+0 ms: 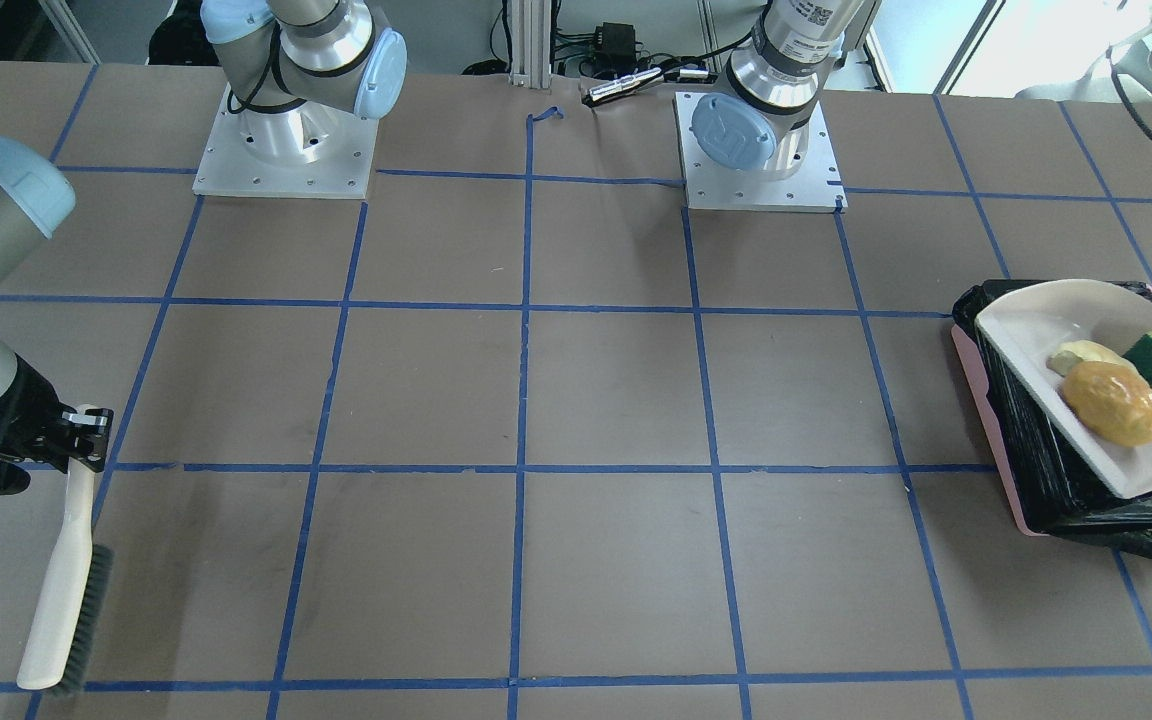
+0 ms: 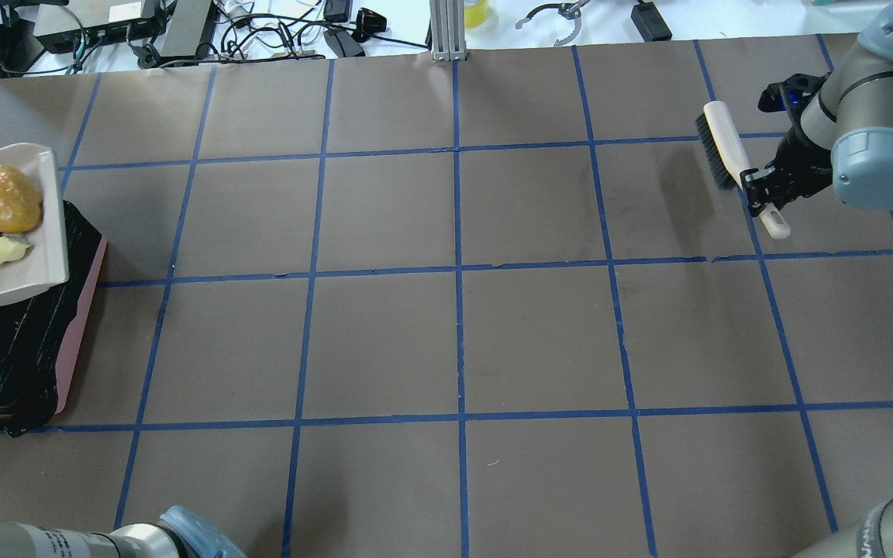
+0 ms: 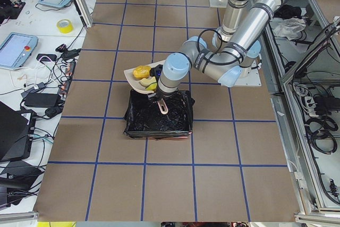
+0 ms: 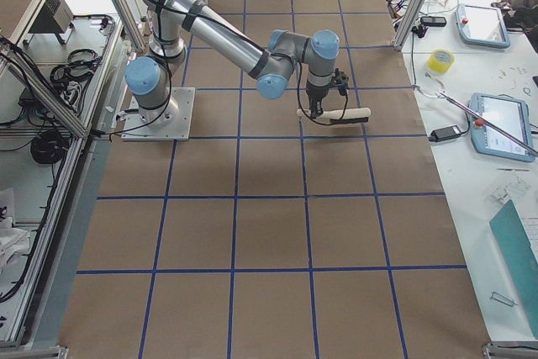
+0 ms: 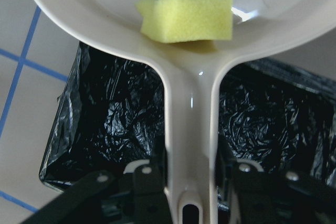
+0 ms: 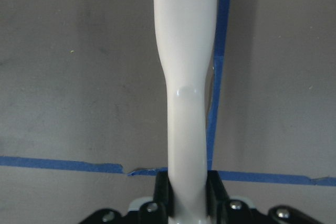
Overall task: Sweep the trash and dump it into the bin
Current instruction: 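Tip the dustpan over the trash bag with left gripper while right returns brush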
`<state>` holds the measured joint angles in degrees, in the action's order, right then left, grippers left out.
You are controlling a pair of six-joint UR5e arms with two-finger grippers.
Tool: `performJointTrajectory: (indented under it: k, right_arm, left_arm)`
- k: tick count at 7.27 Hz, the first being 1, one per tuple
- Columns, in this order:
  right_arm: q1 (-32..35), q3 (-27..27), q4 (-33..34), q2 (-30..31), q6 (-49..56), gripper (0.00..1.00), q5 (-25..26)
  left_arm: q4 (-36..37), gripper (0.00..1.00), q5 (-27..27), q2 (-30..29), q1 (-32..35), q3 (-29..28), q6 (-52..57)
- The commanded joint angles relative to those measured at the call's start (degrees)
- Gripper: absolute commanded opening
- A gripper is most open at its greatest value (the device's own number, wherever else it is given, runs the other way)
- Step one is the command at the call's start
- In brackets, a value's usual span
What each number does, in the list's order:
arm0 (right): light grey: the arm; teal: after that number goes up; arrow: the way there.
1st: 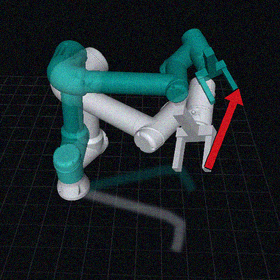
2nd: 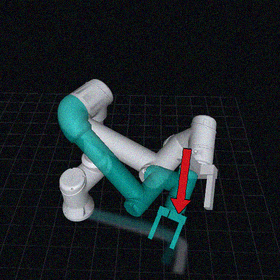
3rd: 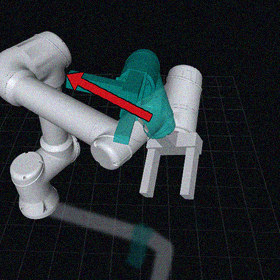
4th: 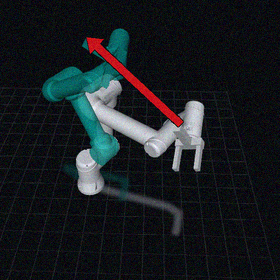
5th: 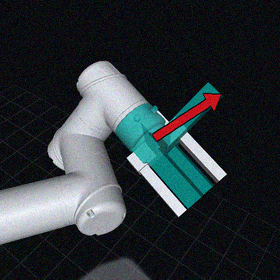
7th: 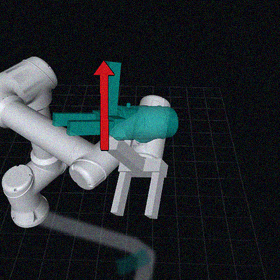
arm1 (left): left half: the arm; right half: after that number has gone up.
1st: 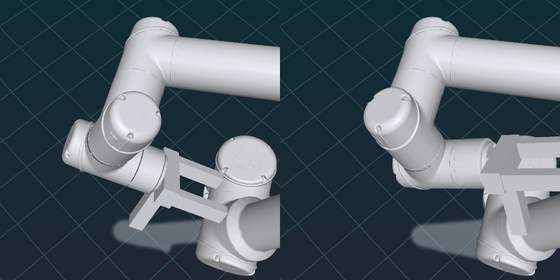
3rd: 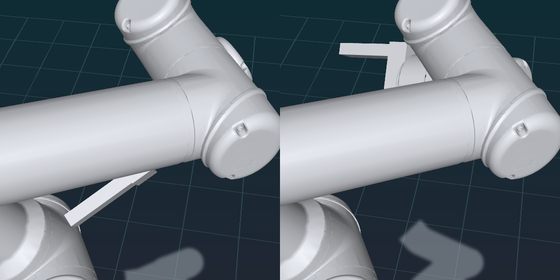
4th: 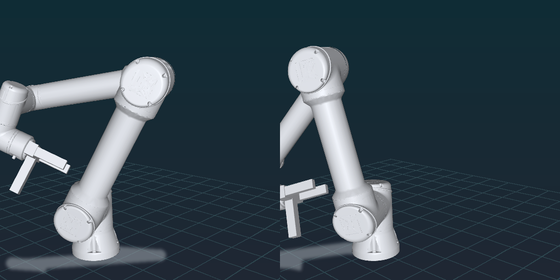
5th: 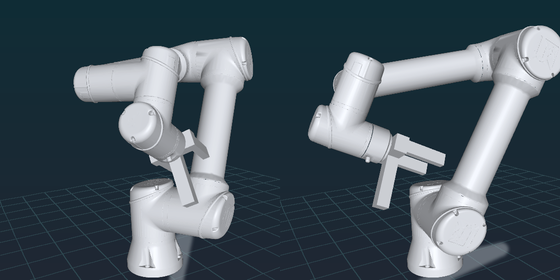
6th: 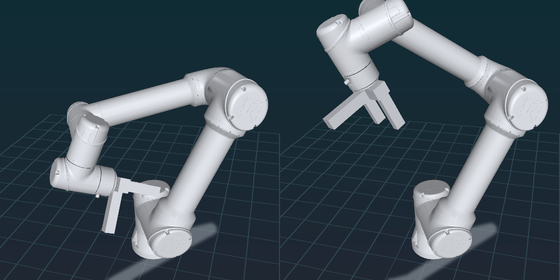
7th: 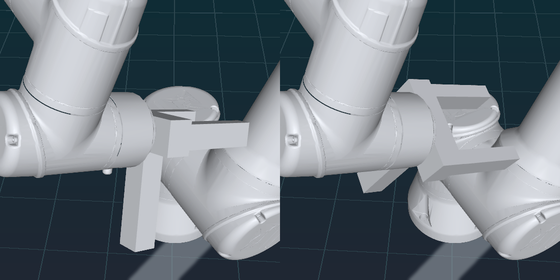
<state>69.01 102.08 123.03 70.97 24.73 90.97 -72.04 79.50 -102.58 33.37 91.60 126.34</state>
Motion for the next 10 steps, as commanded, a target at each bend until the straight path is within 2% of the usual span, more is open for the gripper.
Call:
performJointTrajectory:
  k: [1,4,6,7,8,9,10]
  right_arm:
    - [-0.5,-0.1,0.5,-0.6,-4.8,0.0,0.3]
    - [-0.5,3.3,0.5,0.3,-3.1,0.0,1.4]
    - [-0.5,3.4,0.5,0.2,-2.1,0.0,1.3]
    - [-0.5,3.4,0.5,0.2,-2.2,0.0,1.4]
    - [-0.5,3.4,0.5,0.2,-2.4,0.07,1.4]
    - [-0.5,3.4,0.6,0.1,-2.9,0.29,1.1]
    - [-0.5,3.4,0.6,0.0,-2.1,0.49,1.3]
  left_arm:
    - [6.8,0.0,8.8,-3.6,-2.6,-4.1,5.5]
    - [17.8,0.0,22.9,-3.9,0.2,-2.3,9.2]
    - [26.5,0.0,42.6,-4.2,10.6,-1.4,10.2]
    - [28.2,0.0,48.9,-4.2,14.3,-1.0,11.8]
    - [29.1,0.0,54.1,-4.5,17.0,-1.1,13.7]
    - [29.5,0.0,58.4,-4.6,19.0,-1.0,14.1]
    - [30.8,0.0,58.4,-4.5,19.9,-1.2,14.1]
